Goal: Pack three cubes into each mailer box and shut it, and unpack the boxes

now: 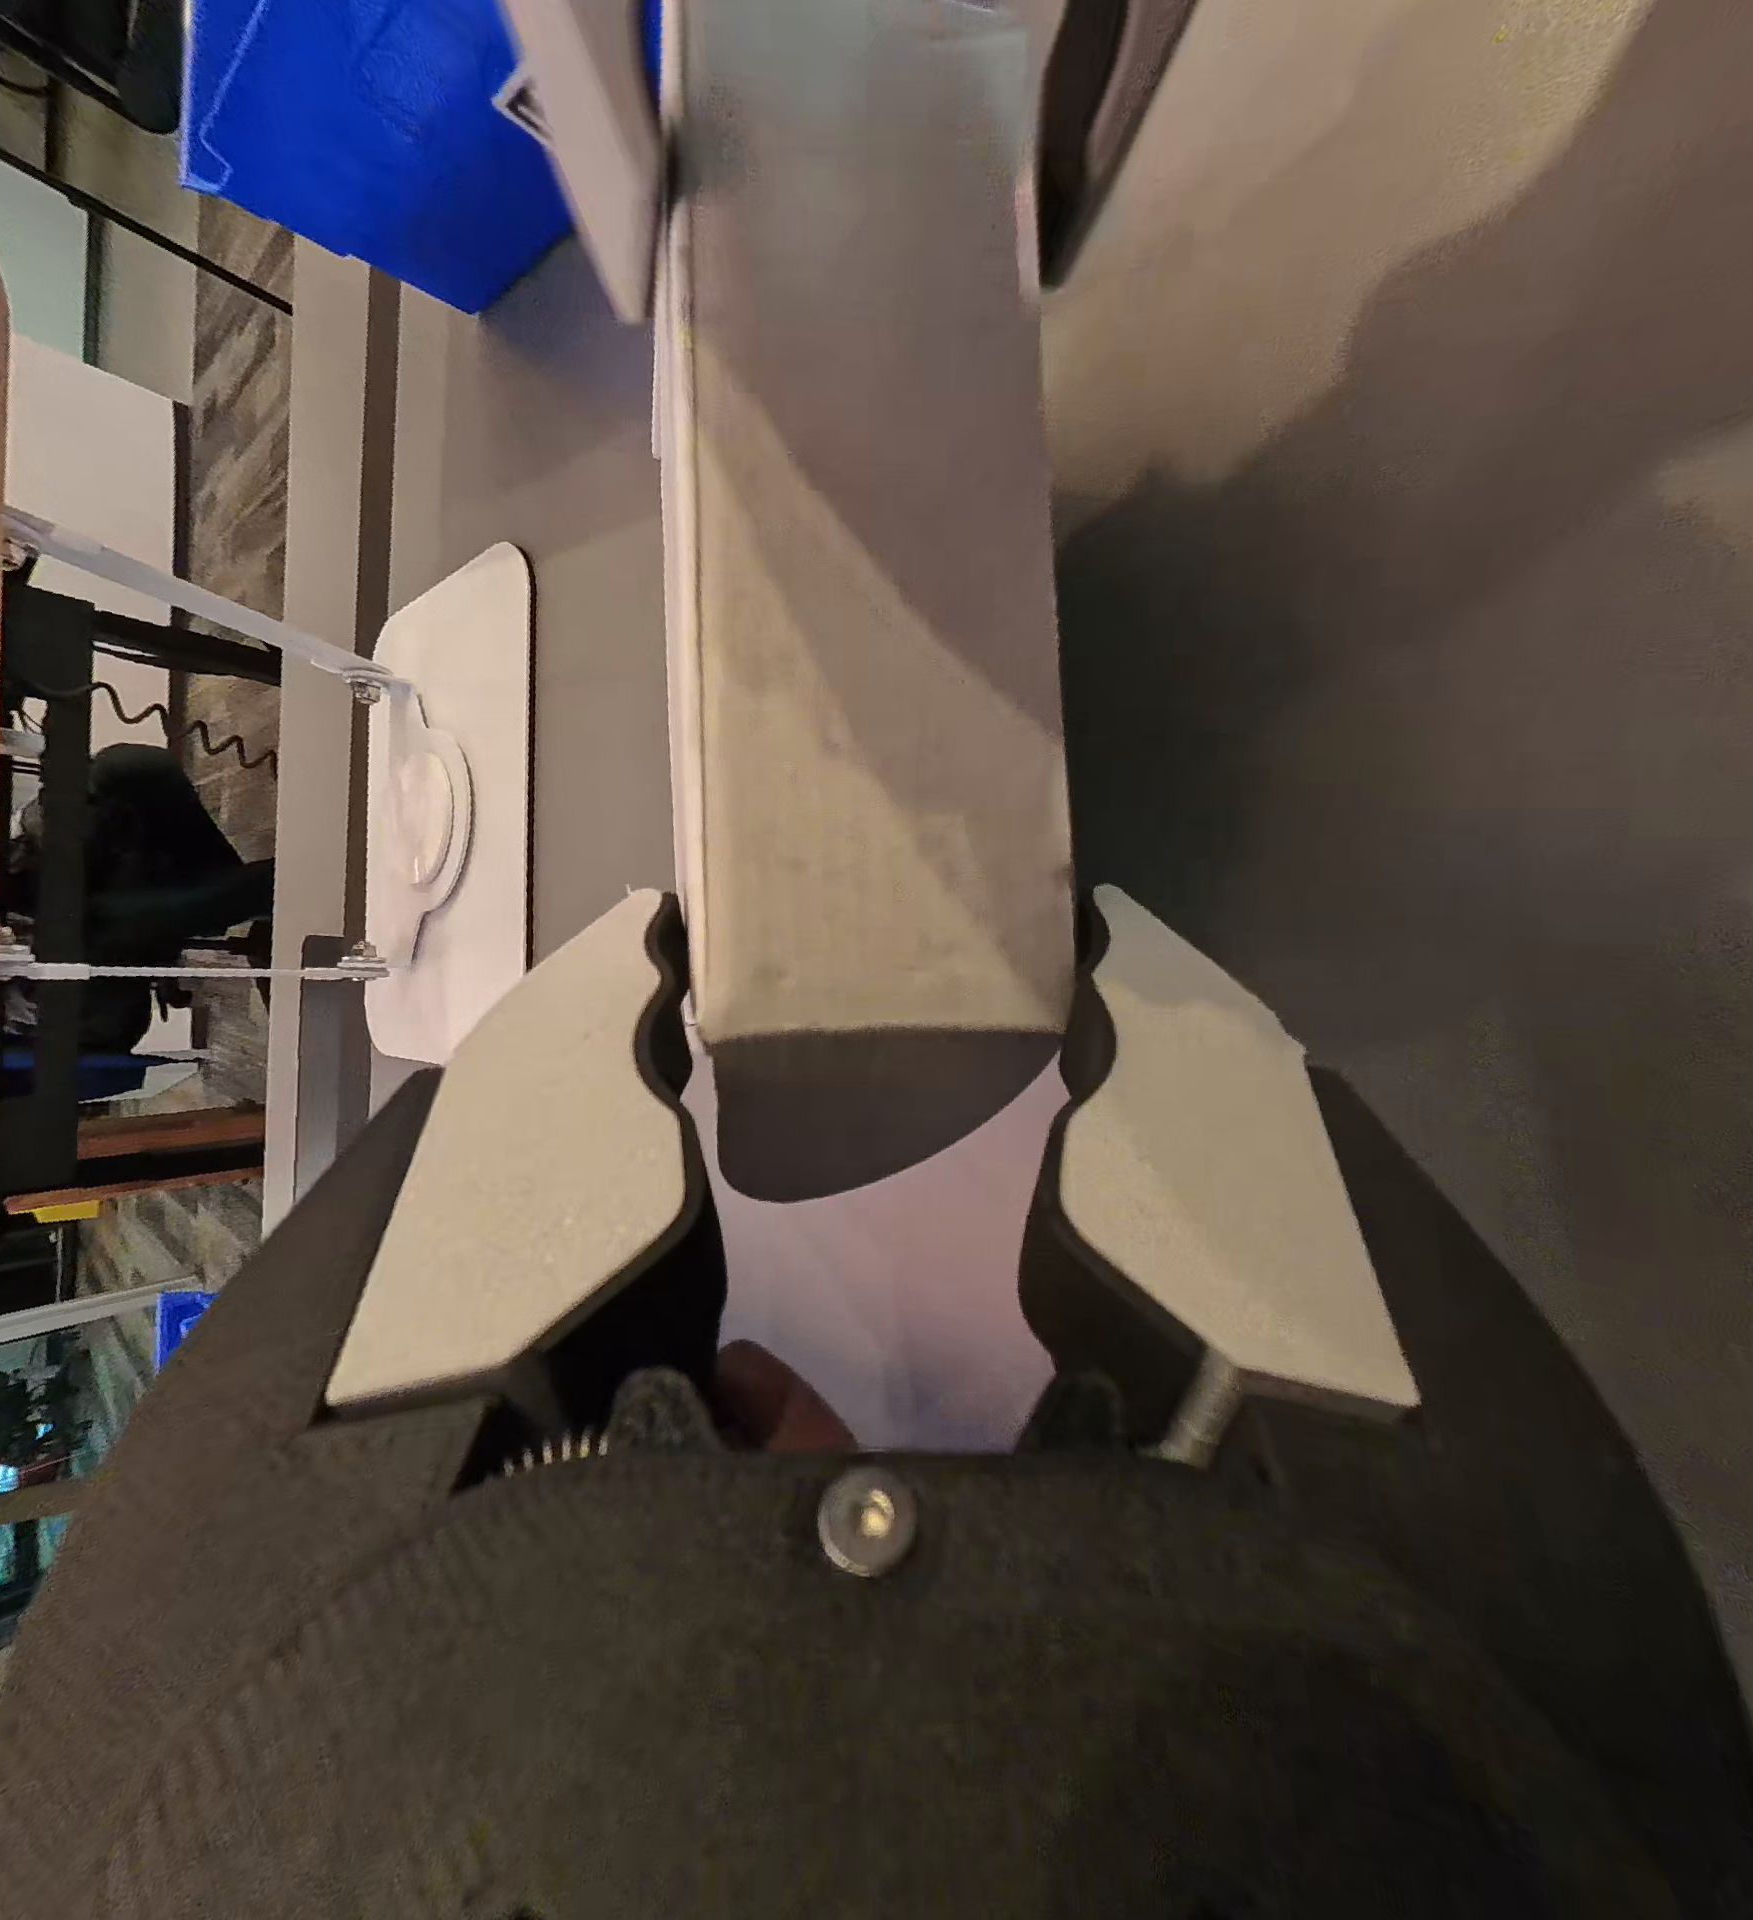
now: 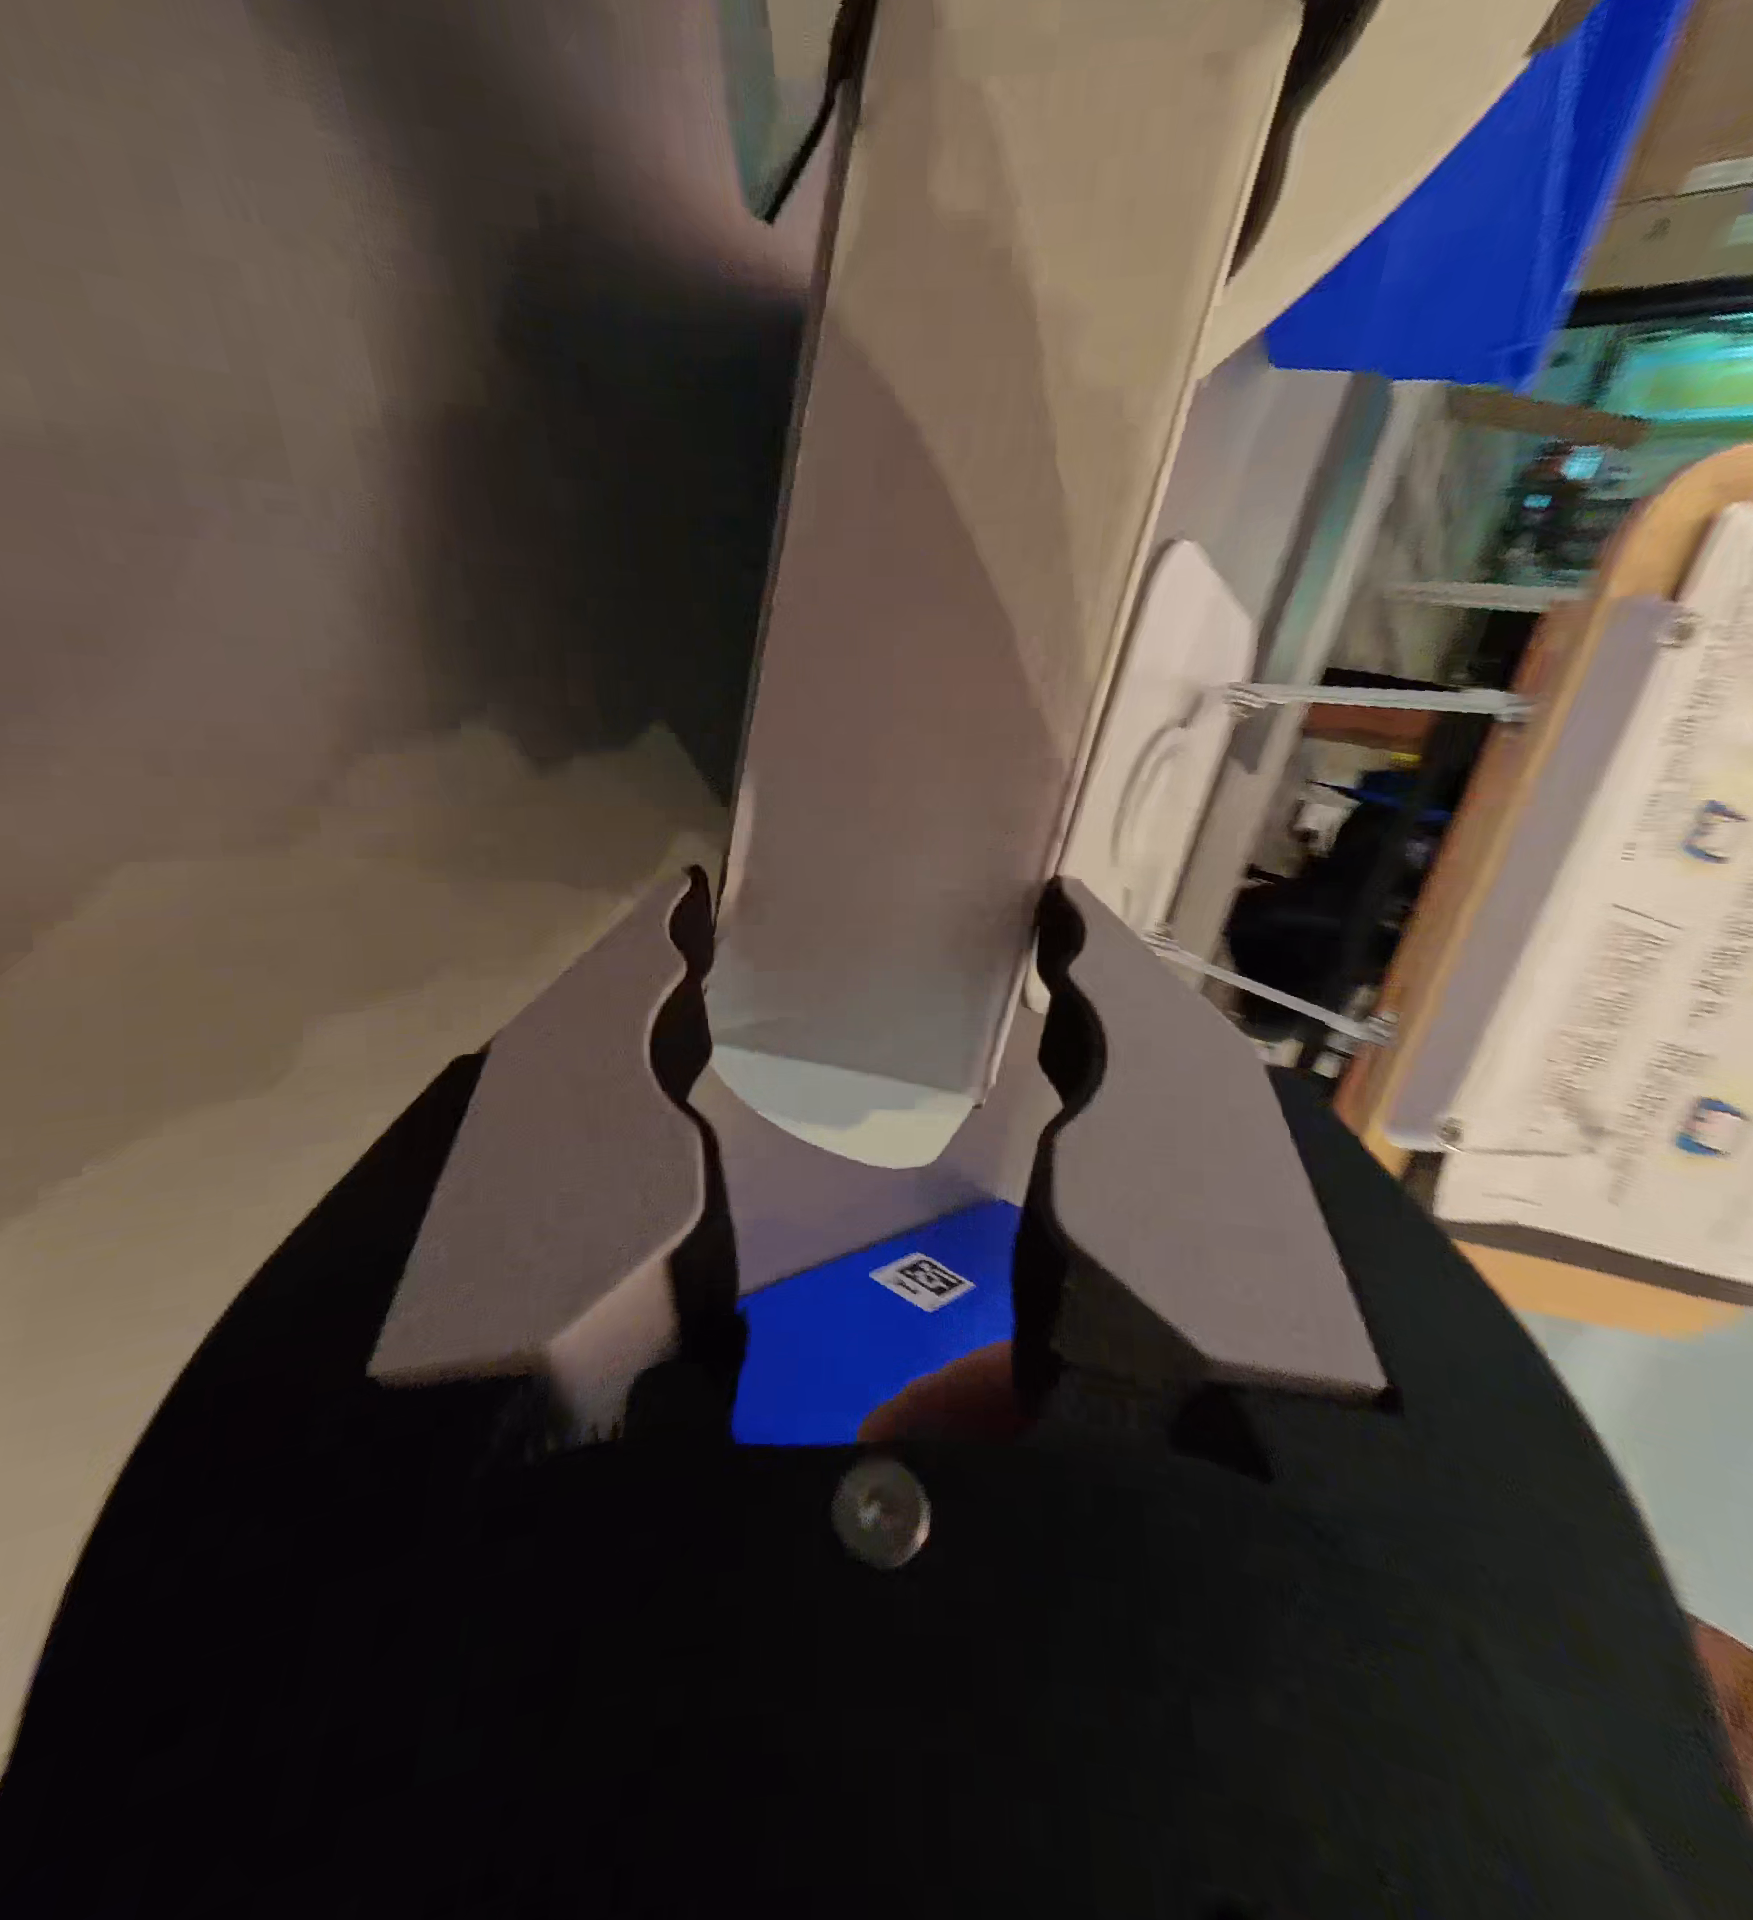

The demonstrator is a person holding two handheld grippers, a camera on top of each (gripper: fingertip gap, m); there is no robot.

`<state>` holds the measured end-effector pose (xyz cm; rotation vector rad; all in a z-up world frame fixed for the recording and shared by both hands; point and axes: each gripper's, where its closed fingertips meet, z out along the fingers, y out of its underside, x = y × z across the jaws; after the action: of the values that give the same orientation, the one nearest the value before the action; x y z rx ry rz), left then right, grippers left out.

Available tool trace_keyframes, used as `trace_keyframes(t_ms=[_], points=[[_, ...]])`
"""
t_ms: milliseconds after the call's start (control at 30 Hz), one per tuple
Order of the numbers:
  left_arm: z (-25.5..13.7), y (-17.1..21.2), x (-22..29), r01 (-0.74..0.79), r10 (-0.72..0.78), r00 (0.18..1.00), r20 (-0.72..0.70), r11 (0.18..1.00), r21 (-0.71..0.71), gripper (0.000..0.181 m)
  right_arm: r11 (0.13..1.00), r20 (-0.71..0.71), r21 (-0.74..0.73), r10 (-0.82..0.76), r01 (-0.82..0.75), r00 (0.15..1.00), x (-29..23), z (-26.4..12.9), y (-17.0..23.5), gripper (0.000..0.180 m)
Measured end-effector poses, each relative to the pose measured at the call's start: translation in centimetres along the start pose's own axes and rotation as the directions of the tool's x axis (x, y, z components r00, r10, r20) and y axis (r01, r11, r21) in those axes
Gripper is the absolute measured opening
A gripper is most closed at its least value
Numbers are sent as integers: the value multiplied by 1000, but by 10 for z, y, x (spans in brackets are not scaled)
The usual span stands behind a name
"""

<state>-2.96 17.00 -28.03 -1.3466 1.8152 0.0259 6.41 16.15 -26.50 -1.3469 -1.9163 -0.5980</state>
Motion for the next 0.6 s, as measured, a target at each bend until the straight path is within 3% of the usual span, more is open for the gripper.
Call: trace_keyframes(t_ms=[67, 300, 600], points=[[0, 1, 0, -11, 11, 1000, 5, 1000, -6, 70, 999, -14, 28, 41, -40, 999, -2, -1, -3, 60], [-1, 3, -2, -6, 6, 1000, 18, 1000, 3, 72, 942, 186, 177, 253, -285, 950, -1, -9, -12, 56], [0, 4, -4, -13, 12, 999, 38, 1000, 16, 73, 856, 395, 233, 350, -462, 849, -2, -18, -17, 60]])
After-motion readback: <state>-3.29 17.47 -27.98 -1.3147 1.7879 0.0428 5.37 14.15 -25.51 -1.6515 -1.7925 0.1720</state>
